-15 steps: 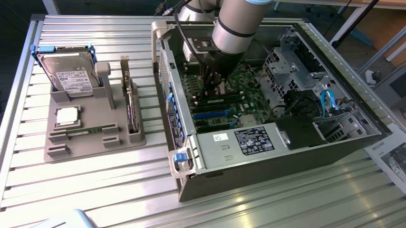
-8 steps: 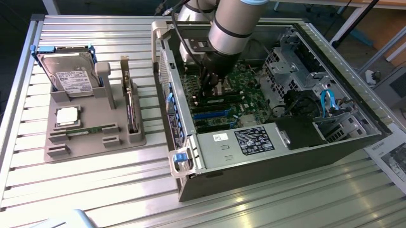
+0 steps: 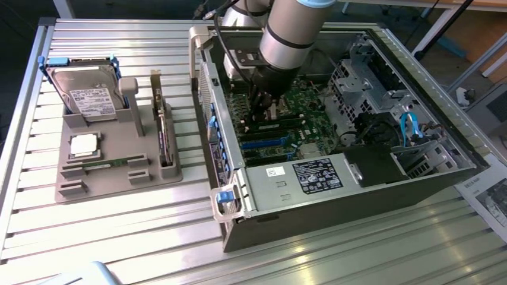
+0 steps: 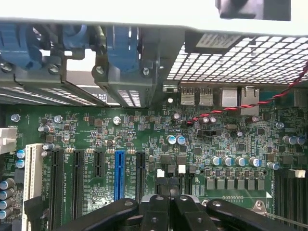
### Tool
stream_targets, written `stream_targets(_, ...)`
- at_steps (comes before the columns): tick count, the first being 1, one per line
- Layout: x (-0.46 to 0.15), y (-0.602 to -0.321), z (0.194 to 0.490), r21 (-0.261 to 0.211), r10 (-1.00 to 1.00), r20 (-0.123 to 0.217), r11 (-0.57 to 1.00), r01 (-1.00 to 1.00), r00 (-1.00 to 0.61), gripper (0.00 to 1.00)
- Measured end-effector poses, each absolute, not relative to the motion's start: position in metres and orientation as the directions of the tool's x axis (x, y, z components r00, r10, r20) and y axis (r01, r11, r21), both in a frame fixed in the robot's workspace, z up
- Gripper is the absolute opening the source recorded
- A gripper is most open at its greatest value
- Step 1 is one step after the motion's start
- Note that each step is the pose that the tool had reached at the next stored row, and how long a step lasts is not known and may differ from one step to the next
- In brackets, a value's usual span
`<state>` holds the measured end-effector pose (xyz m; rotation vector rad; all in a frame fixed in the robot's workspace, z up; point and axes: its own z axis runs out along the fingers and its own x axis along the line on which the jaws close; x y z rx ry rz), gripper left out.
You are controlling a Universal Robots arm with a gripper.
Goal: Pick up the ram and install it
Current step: 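Press down the ram until it locks into place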
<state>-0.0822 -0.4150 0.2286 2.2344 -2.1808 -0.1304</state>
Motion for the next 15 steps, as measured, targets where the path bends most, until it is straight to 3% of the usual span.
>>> stream_targets(15,-0.081,-0.415,0.250,0.072,-0.999,-0.049,-0.026,-0.997,0.022,0.10)
